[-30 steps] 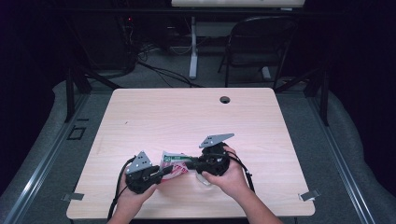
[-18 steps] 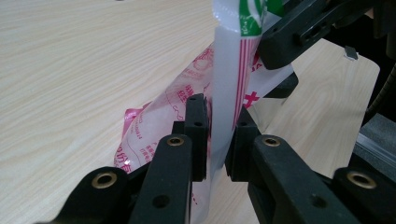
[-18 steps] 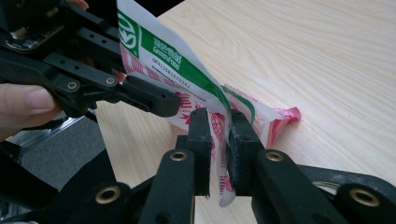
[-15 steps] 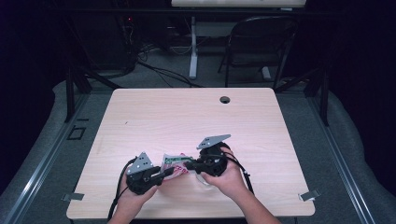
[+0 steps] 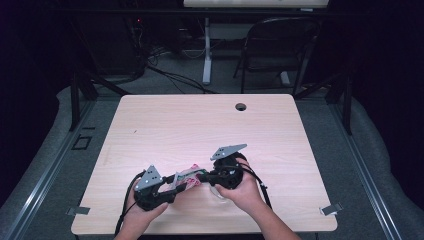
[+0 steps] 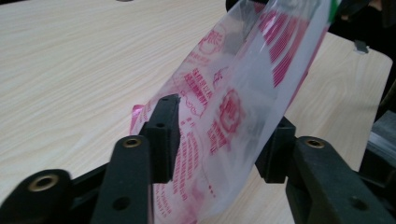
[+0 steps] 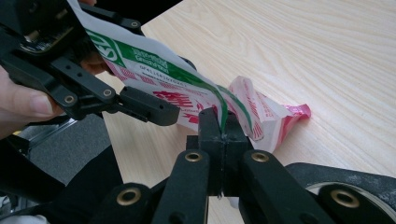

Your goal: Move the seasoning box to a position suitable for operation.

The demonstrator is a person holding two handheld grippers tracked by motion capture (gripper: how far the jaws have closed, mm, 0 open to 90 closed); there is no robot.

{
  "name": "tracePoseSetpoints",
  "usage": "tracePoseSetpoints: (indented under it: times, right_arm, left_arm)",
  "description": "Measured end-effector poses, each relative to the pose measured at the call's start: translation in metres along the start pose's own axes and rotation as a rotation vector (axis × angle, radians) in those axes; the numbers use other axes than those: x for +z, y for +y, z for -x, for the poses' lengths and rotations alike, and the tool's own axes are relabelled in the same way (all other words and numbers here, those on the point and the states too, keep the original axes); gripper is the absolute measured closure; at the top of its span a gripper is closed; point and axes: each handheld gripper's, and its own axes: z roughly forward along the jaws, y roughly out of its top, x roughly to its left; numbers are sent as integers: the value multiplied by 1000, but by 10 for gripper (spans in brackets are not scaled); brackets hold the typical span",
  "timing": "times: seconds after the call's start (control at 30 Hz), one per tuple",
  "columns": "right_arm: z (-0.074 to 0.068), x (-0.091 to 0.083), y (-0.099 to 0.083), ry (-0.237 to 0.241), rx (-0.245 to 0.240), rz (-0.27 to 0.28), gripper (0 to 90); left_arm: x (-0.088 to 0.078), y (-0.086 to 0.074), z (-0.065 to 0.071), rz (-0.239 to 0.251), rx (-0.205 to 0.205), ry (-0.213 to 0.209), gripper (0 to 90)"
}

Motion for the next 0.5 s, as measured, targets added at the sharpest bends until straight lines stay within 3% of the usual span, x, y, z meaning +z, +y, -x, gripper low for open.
tracePoseSetpoints:
  times: [0.17, 0.3, 0.5]
  right_arm:
    - [0, -1, 1, 1, -9, -2, 900]
    - [-2, -1, 3, -3, -14, 9, 900]
    - [-3, 0, 6, -3, -20, 17, 900]
  left_arm:
    - [-1, -12, -3, -29, 10, 26, 503]
    - [0, -21, -8, -30, -20, 32, 478]
    - [12, -32, -9, -53, 13, 62, 406]
